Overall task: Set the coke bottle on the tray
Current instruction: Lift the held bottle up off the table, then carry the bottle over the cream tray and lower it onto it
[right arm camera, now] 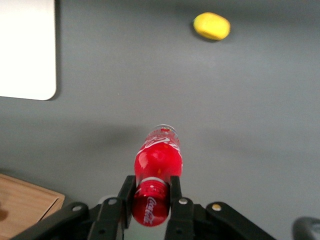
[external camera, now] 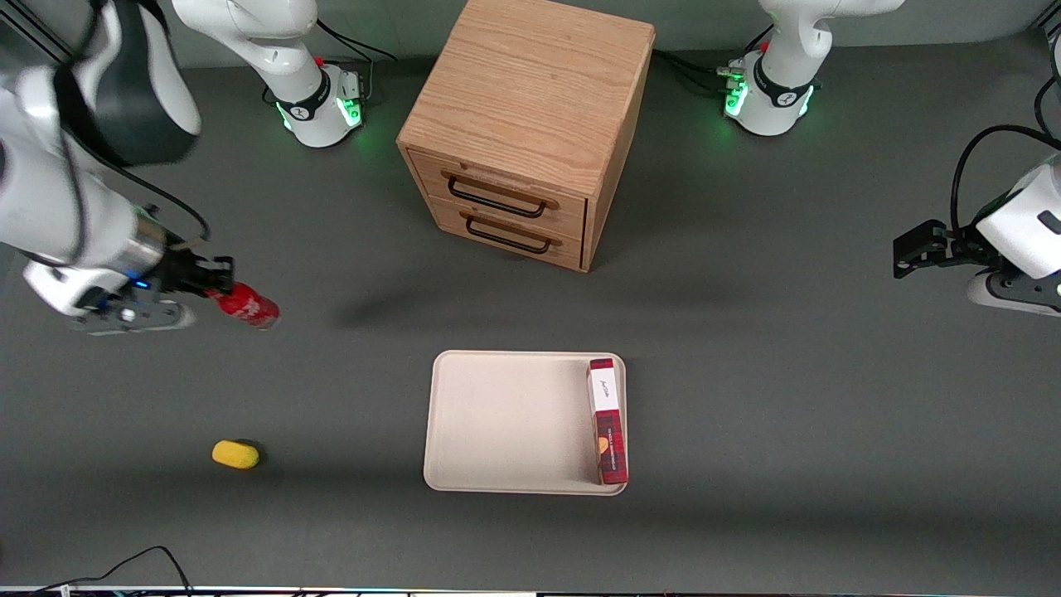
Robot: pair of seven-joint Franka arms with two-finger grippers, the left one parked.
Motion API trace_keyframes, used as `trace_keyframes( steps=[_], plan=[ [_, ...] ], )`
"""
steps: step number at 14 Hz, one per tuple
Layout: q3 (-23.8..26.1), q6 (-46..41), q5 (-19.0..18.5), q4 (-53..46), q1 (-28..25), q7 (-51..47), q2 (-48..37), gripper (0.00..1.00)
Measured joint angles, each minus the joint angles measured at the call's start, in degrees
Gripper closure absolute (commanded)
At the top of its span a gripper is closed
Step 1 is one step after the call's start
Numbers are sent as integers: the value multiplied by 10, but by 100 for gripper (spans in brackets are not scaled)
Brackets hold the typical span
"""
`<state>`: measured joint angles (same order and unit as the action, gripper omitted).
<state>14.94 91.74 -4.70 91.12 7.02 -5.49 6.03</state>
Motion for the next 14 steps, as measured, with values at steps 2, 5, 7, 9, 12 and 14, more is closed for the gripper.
trace_keyframes(
  steps=[2, 5, 7, 9, 12, 14],
  plan=[
    [0, -64, 13, -75, 2, 1, 2, 100],
    [0, -111, 19, -146, 2, 2, 21, 100],
    [1, -110, 19, -166, -1, 2, 48, 100],
    [2, -105, 21, -188, -16, -11, 89, 100],
    [4, -40, 21, -209, -76, -74, 154, 100],
    [3, 24, 18, -216, -123, -105, 199, 100]
  ],
)
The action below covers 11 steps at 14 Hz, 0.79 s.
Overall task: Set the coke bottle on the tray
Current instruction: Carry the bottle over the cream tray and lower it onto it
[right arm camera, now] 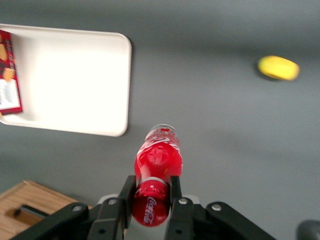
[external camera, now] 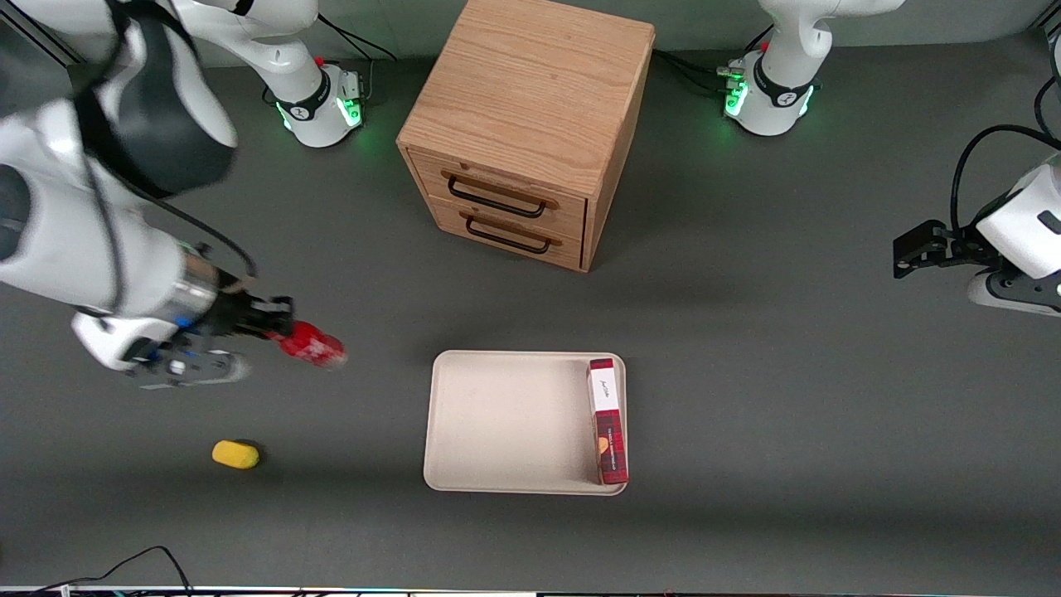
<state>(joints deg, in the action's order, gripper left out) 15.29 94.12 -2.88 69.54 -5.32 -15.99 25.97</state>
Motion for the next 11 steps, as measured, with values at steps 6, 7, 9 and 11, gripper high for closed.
trace_keyframes(
  steps=[6, 7, 9, 11],
  plan=[
    [-1, 153, -50, -15, -64, 0, 95, 100],
    [-1, 169, -52, -21, -66, 6, 108, 100],
    [-1, 181, -53, -39, -68, 15, 135, 100],
    [-1, 196, -53, -51, -71, 18, 160, 100]
  ],
)
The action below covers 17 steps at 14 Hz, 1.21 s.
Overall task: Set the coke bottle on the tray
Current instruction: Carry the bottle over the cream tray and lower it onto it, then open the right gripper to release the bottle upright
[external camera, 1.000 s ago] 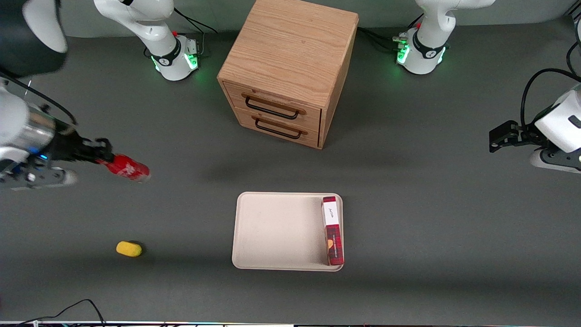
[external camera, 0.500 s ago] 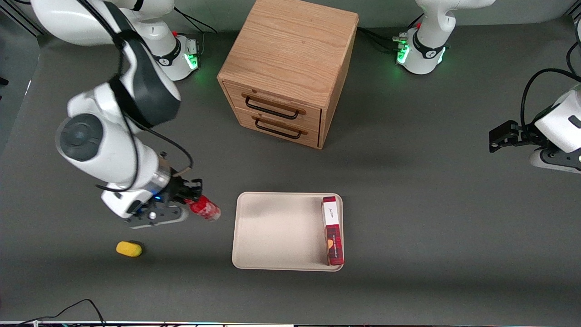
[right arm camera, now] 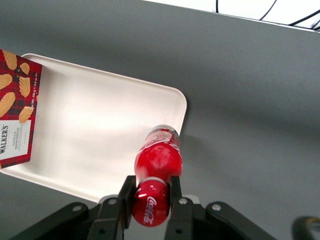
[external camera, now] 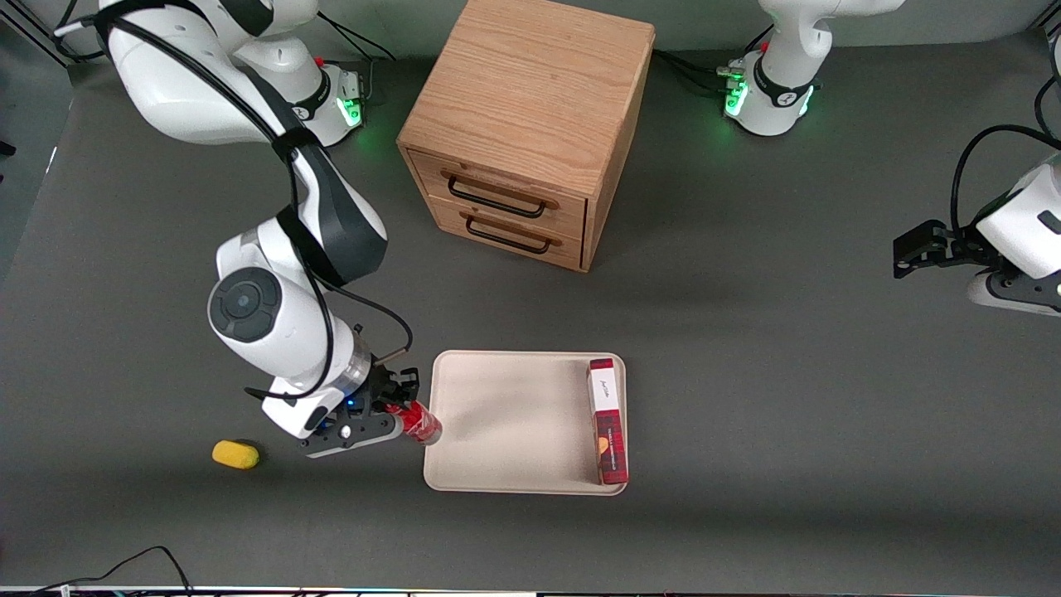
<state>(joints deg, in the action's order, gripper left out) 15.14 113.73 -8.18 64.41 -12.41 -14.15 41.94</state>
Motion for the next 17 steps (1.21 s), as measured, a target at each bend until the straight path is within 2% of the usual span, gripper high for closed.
trace_keyframes(
  steps=[7, 8, 9, 10, 11, 12, 13, 14, 17],
  plan=[
    [-10, 46, -2, -10, -33, 2, 60, 100],
    [-13, 48, -2, -11, -34, 2, 62, 94],
    [-15, 51, -2, -12, -34, 2, 64, 77],
    [-17, 54, -2, -13, -34, 2, 66, 52],
    [-18, 54, -2, -14, -34, 2, 67, 22],
    [-19, 55, -2, -15, -34, 2, 67, 8],
    [-21, 55, -3, -16, -34, 2, 67, 2],
    [-24, 55, -3, -18, -34, 2, 67, 0],
    [-29, 55, -3, -25, -34, -2, 66, 0]
  ],
)
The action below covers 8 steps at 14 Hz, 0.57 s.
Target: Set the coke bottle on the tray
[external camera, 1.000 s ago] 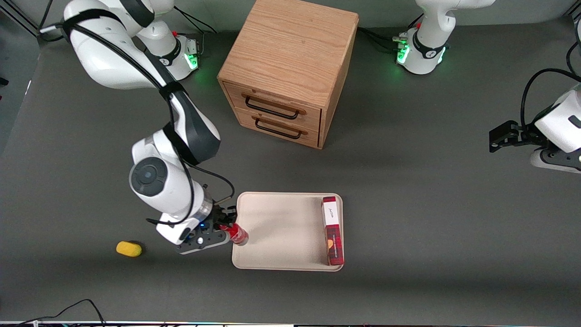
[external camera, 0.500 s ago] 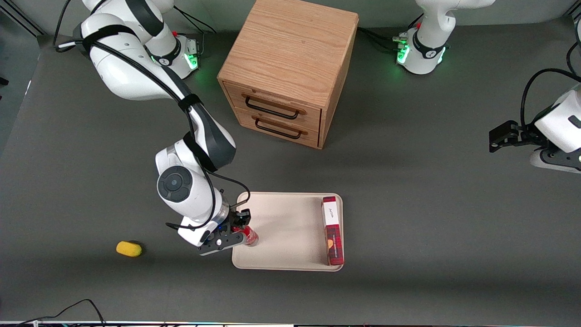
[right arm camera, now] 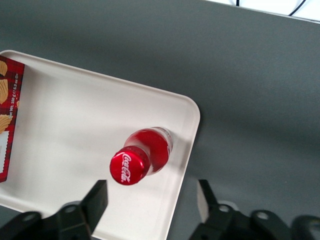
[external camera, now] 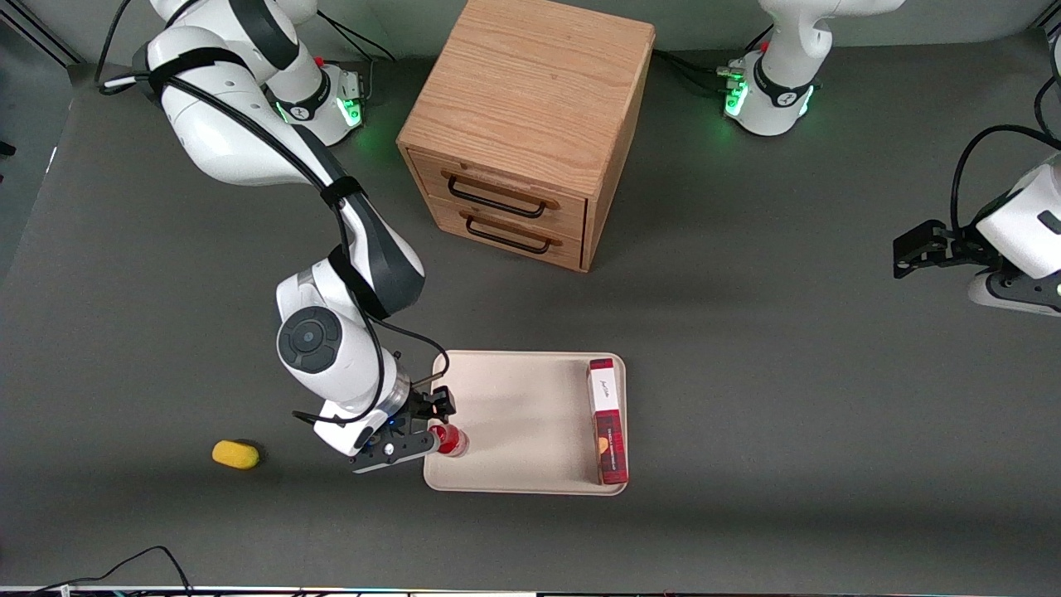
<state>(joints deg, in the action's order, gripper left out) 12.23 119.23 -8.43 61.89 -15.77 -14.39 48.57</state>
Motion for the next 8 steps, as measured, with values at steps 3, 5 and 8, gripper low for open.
trace_keyframes(
  steps=[3, 5, 8],
  plan=[
    [0, -55, 11, -16, 7, -6, -25, 0],
    [-1, -141, 23, -11, 29, -7, -72, 0],
    [1, -189, 28, 63, 86, 25, -179, 0]
  ],
)
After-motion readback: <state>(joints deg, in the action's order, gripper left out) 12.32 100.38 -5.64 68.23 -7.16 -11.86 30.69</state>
